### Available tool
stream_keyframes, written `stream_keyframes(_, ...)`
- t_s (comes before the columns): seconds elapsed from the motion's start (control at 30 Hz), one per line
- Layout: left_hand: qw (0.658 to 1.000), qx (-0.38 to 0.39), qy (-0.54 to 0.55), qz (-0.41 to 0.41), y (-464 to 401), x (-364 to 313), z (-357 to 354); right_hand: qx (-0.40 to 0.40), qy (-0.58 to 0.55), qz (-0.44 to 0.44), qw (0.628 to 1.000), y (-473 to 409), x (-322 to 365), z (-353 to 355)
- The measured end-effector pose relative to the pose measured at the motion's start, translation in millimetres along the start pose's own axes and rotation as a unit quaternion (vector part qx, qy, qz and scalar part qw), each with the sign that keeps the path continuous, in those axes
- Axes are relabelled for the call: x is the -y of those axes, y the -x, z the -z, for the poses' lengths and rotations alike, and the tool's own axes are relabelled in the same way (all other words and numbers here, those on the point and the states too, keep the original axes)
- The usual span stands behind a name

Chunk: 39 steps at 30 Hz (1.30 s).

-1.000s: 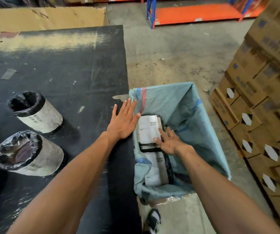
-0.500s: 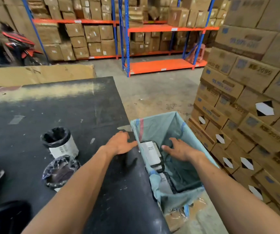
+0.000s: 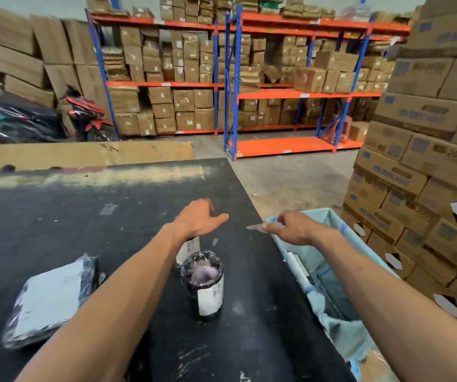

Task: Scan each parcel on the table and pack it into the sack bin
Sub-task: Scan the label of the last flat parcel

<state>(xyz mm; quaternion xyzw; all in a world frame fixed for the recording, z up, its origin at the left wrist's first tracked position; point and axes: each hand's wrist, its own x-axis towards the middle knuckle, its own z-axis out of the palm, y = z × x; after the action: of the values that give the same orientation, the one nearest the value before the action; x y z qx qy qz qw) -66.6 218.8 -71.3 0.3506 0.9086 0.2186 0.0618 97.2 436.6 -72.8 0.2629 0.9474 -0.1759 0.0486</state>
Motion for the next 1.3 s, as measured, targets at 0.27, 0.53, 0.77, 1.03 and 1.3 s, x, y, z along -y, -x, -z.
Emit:
stream_keyframes(0.27,0.994,-0.053,-0.025,0.09,72.0,114.6,64.0,0.006,0.011,0.122,0.992,15.6,139.9,-20.8)
stream_keyframes(0.53,0.968,-0.102,-0.047,0.223,149.0,218.5,71.9,0.105,0.036,0.238,0.965,48.9,271.0,-70.9)
stream_keyframes(0.77,0.935,-0.086,-0.09,0.331,196.1,266.5,40.4,0.206,0.113,0.218,0.947,70.1,298.1,-139.7)
stream_keyframes(1.03,0.92,0.004,0.014,0.391,203.4,281.7,32.1,0.286,-0.009,0.114,0.951,78.6,281.0,-195.7)
stream_keyframes(1.3,0.909,0.006,0.106,0.403,213.5,295.0,32.3,0.303,-0.31,0.004,0.901,93.3,268.8,-214.6)
